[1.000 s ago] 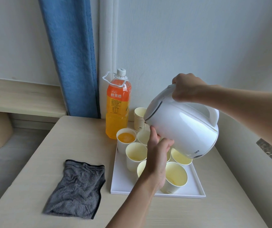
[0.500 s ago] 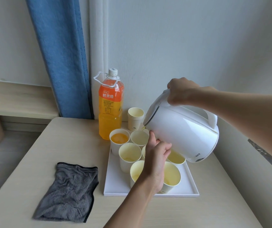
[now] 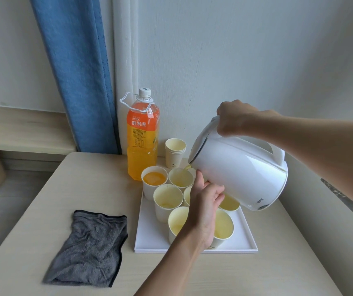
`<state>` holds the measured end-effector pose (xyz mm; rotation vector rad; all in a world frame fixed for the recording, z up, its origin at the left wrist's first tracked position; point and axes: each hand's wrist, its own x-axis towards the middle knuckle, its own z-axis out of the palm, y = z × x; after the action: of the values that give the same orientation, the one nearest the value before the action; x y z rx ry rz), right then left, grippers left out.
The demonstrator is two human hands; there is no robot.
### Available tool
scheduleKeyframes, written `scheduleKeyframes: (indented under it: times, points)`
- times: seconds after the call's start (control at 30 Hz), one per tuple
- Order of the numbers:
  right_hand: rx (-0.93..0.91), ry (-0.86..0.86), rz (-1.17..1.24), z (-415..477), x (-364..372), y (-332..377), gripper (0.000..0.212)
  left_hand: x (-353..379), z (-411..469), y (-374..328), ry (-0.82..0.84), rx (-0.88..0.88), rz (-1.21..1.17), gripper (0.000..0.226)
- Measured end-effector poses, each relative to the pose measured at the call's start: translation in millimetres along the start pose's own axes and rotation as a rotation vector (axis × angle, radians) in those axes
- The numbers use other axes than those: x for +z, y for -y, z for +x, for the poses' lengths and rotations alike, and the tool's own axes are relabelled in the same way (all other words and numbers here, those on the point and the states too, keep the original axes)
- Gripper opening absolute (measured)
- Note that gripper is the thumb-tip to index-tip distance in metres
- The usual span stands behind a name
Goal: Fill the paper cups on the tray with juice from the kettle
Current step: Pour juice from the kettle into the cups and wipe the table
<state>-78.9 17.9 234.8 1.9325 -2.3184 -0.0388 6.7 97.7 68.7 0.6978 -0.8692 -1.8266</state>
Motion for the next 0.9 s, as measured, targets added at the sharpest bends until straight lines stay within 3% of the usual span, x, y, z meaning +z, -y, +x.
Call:
scheduleKeyframes:
  times: [0.37, 0.5, 0.9]
  points:
    - [0.02, 0.01, 0.003, -6.6, -4.5, 0.3, 0.014, 0.4, -1.2, 0.5, 0.02, -0.025, -0.009, 0.073]
    - [0.015, 0.012, -0.009, -7.5, -5.1, 1.9, 0.008, 0.8, -2.4, -0.2, 0.02, -0.022, -0.01, 0.071]
    - [-0.003, 0.012, -0.039, -12.7, -8.8, 6.9, 0.02, 3.1, -4.8, -3.6, 0.014, -0.021, -0.049, 0.061]
